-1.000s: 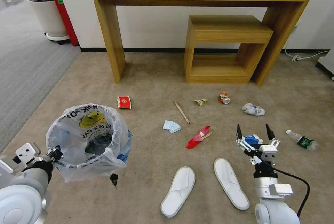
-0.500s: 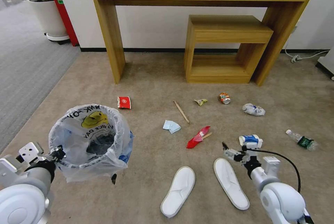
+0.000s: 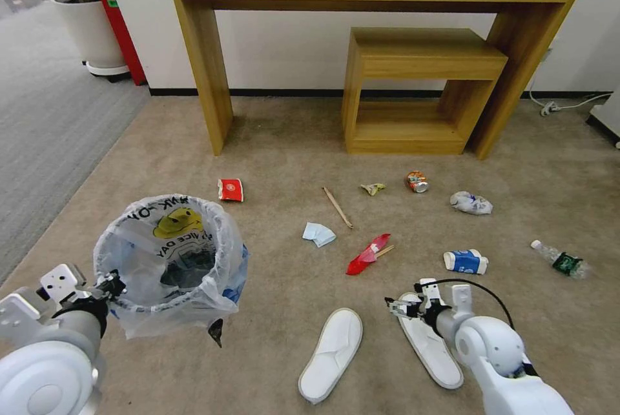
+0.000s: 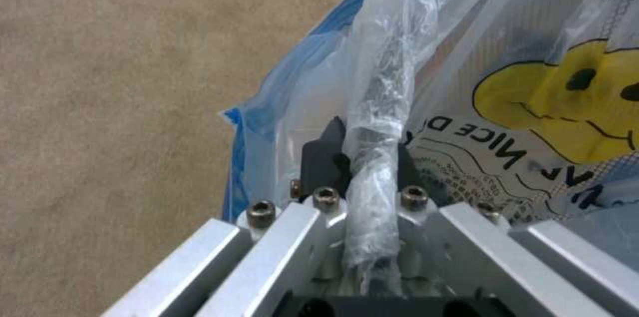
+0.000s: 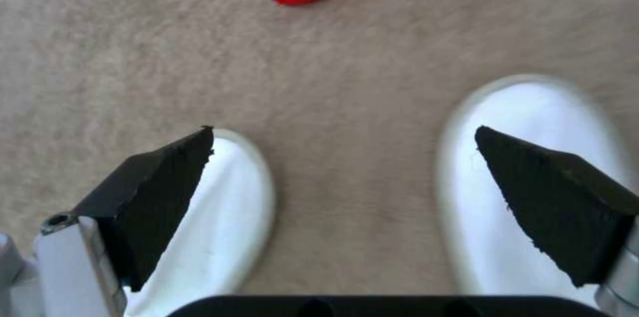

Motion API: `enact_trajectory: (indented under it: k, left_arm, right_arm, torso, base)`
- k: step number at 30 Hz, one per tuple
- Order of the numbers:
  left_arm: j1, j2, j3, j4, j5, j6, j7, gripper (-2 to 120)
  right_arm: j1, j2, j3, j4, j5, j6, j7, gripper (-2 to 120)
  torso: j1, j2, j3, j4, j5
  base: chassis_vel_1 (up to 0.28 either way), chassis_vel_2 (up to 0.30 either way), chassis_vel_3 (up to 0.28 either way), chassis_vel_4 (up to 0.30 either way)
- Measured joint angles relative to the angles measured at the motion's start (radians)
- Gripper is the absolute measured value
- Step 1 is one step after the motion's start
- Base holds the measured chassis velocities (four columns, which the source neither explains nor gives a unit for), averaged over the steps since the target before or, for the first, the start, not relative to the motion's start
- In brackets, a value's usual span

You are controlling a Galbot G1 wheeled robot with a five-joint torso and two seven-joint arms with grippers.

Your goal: Pick up the trash bin and place the garbage on the floor into it.

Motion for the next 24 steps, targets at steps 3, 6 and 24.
enact_trajectory:
  k: [3,6,24]
  left_arm:
    - [0.001,-0.001,0.001,0.000,0.006,-0.001,0.000,1]
    - [0.001,-0.001,0.000,0.004,0.009,-0.002,0.000,1]
    - [-0.003,-0.007,0.019,0.020,0.036,-0.005,0.000,1]
  right_arm:
    - [0.016,0.020,-0.012,-0.029,-0.025,0.003,0.002,100]
    - [0.028,0.026,-0.019,-0.056,-0.098,0.006,0.011,100]
    - [0.065,0.012,0.036,-0.210,-0.303,0.014,-0.044,100]
  torso:
    - [0.000,0.000,0.000,0.0001,0.0000]
    - [0.000,0.000,0.000,0.0000,0.0000]
    - [0.000,0.000,0.000,0.0000,0.0001]
  base:
    - [0.000,0.000,0.000,0.000]
    - [0.000,0.000,0.000,0.000]
    - [0.000,0.000,0.000,0.000]
